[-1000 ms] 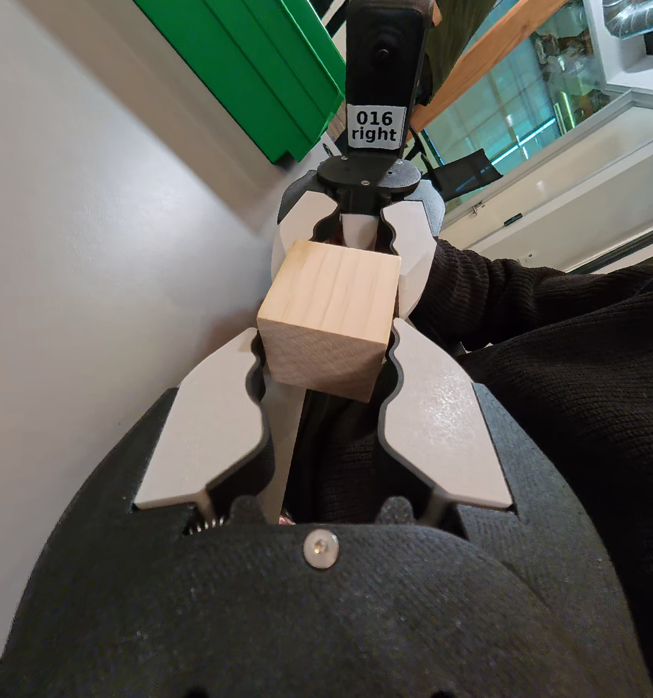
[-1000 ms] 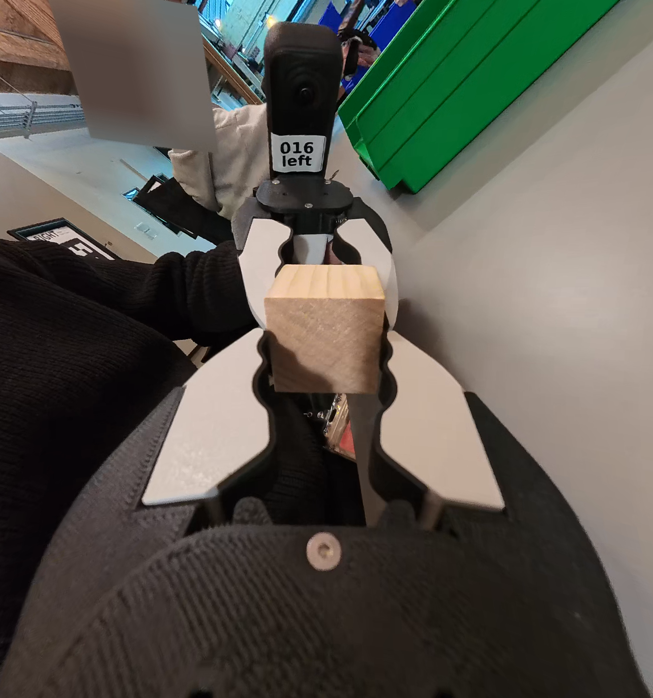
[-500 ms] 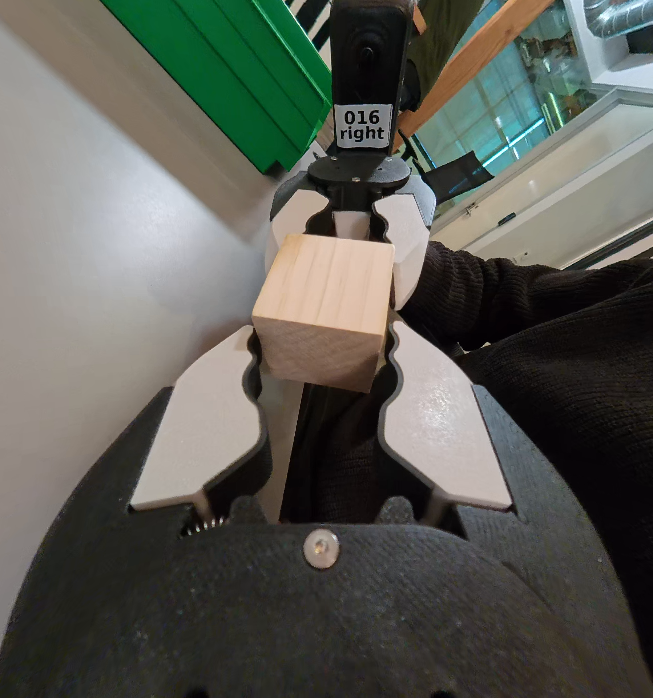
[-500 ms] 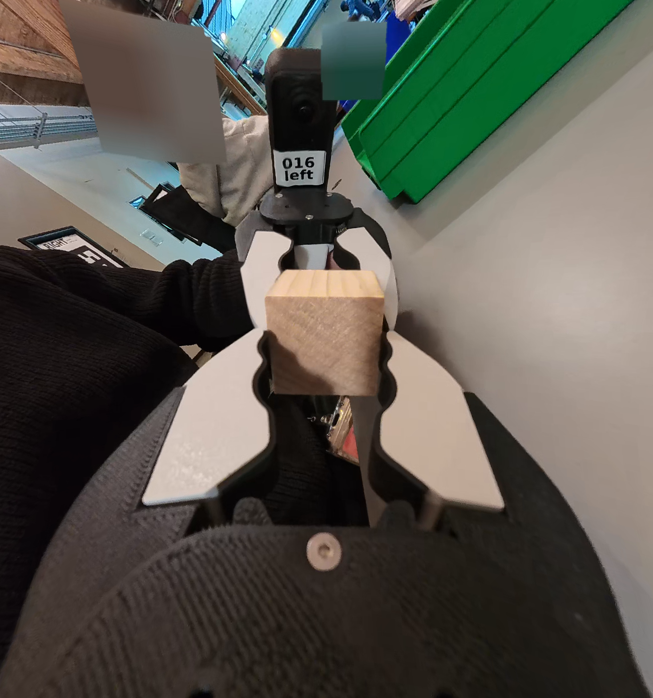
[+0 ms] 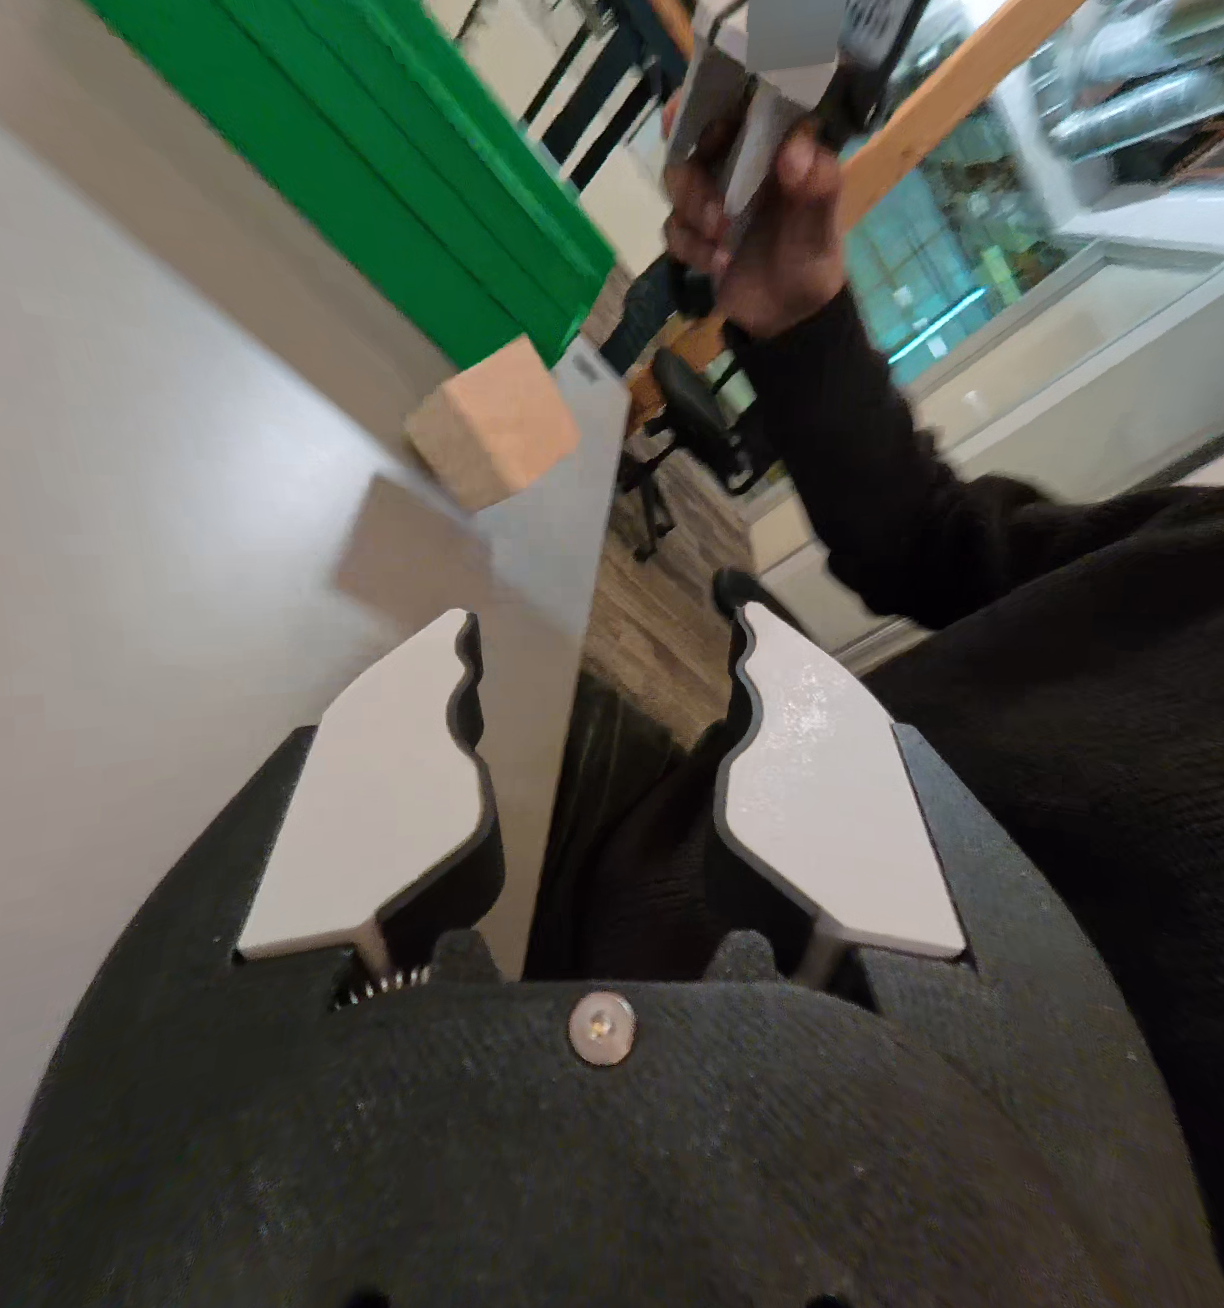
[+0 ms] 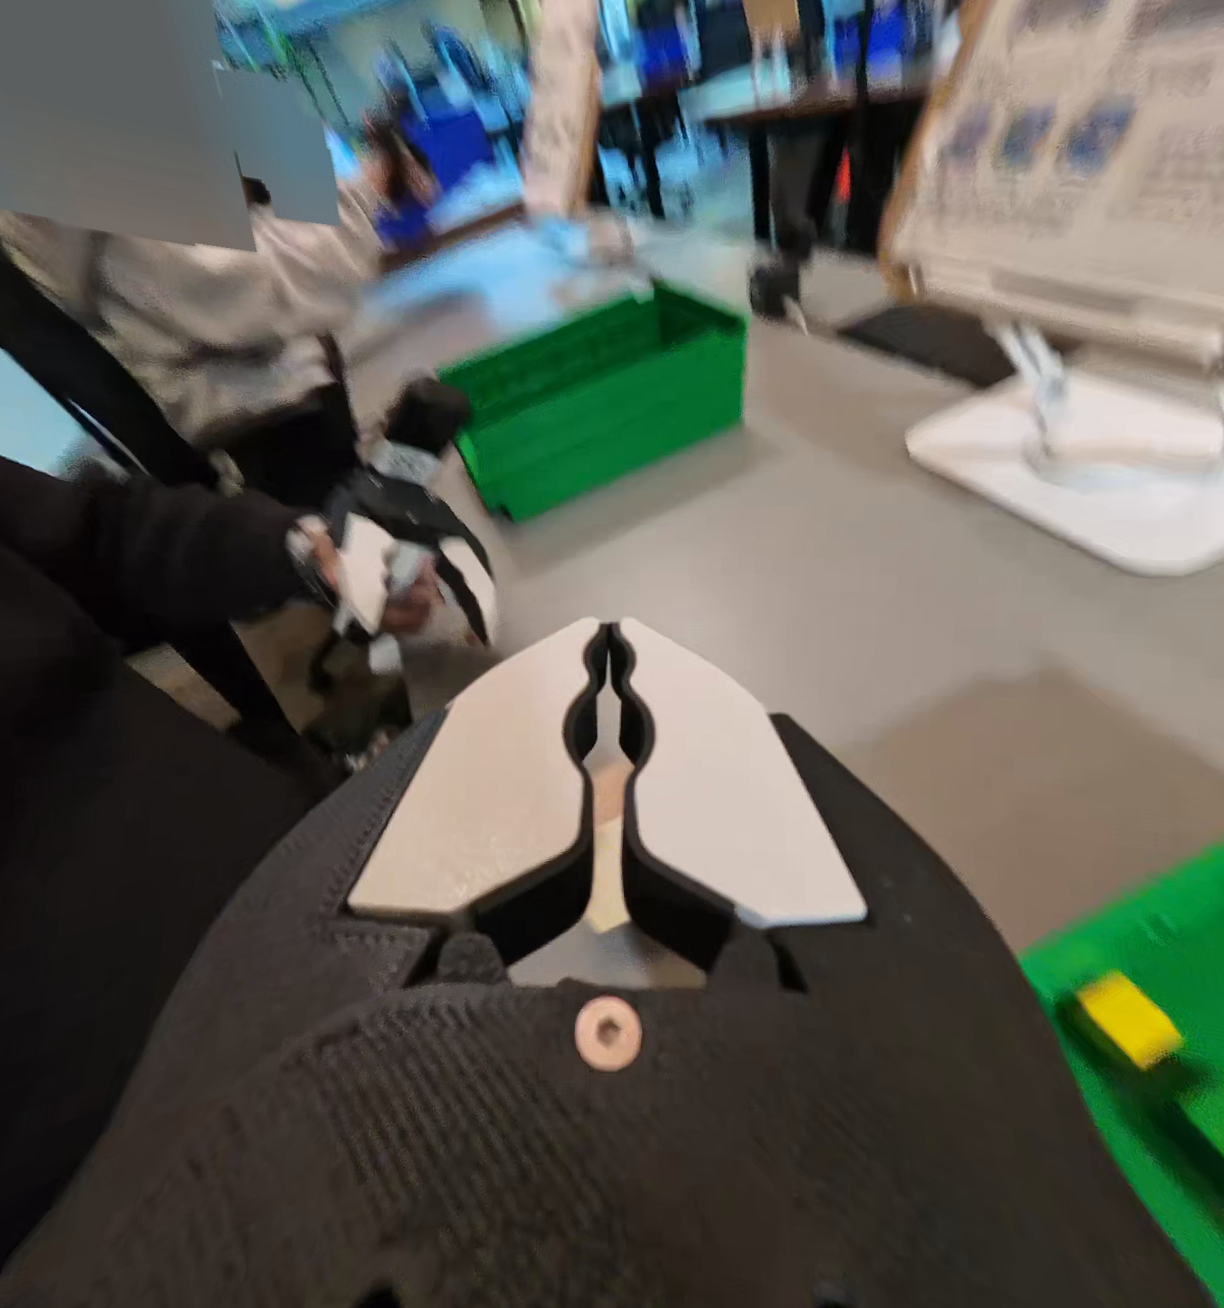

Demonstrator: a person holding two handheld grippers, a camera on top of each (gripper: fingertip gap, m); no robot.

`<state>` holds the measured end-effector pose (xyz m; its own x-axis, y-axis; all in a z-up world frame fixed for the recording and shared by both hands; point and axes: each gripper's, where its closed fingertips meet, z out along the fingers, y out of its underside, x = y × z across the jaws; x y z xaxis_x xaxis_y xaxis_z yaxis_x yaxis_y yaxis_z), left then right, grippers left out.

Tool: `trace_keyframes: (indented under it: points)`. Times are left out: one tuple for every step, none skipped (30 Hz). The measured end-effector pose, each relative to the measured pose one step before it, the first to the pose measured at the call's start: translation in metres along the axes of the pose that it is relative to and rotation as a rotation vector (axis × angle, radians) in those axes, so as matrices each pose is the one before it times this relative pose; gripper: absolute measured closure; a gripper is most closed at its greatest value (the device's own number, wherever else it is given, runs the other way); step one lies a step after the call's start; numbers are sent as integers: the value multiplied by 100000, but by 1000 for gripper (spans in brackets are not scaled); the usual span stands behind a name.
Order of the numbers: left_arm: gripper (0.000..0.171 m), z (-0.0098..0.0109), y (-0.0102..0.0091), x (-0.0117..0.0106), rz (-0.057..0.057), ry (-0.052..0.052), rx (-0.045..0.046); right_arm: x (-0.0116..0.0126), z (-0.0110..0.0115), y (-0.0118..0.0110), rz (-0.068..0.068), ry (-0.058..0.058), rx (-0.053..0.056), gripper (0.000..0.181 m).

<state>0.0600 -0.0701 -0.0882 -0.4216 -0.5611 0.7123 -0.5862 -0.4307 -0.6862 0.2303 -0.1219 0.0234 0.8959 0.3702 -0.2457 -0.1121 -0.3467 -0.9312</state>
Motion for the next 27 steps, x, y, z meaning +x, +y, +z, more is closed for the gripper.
trace_keyframes:
  points:
    - [102,144,550,-773,435,-3624,-3175,1529,-24,1700,2256,4349,-10487,181]
    - [101,203,302,-394,-123,-1243,-1296,977,210,1285,277,3752,-5938,181]
    - [101,157,-53,-62,-1366,302,-102,308,192,632,247,1809,-1675,181]
    - [101,75,-212,223,-669,1603,439,-65,127,333,838,462,-748,178]
    - [102,12,-171,138,482,657,469,-182,24,181,-1005,692,-445,173]
    - [102,-8,-16,-186,1393,-1478,-60,-14,-32,192,-2212,2733,-748,170]
    - [102,-7,86,-338,1972,-2370,-310,-94,-50,148,-2250,2552,-207,170]
    - [102,4,140,-369,1723,-2503,-636,-261,-55,98,-1175,1654,534,168]
    - [102,70,140,-429,1663,-3153,-861,-309,-61,146,-222,1410,600,163]
    - [103,153,81,-442,1996,-3704,-654,-327,-111,175,0,1436,908,158]
    - [103,280,41,-470,2452,-4950,-393,-280,-173,147,-12,2020,1422,154]
    - [102,457,46,-164,3028,-4088,-591,-225,-245,85,-217,2801,2310,147]
    - [101,603,13,181,3447,-2751,-823,-246,-291,44,-490,2739,2885,142]
    - [101,685,-48,268,3809,-3058,-671,-249,-314,92,-287,2642,2869,141]
    - [101,745,-164,212,4344,-3986,-166,-186,-307,104,-197,2897,3259,138]
    - [100,806,-221,178,5077,-4543,-69,-113,-345,118,118,3053,3445,135]
    - [99,897,-294,161,5299,-4691,-138,-73,-372,135,916,2855,3634,134]
    - [99,1039,-286,195,4878,-4306,-1109,-89,-420,102,1876,2222,4041,134]
    - [97,1139,-258,347,4039,-3184,-2198,-88,-480,36,2967,1601,4585,133]
    - [96,1231,-309,378,2920,-2884,-2339,-89,-547,-58,4174,881,5285,133]
    - [95,1301,-373,424,2123,-2308,-1868,-124,-574,-123,4576,-260,5223,134]
    - [93,1341,-388,433,1903,-1714,-1489,-37,-570,-65,4143,-621,3711,134]
    - [91,1355,-383,337,1025,-1952,-1140,73,-547,6,3750,-322,2302,134]
    - [89,1301,-365,300,725,-1747,-693,104,-529,51,3828,-154,1924,134]
    - [89,1170,-242,200,620,-1950,-1332,9,-510,33,3733,-544,2139,134]
    - [86,940,-58,139,372,-1795,-3564,-89,-496,17,3391,-858,2201,134]
    - [83,700,-369,81,715,-1537,-1050,-157,-467,10,2497,-905,1891,135]
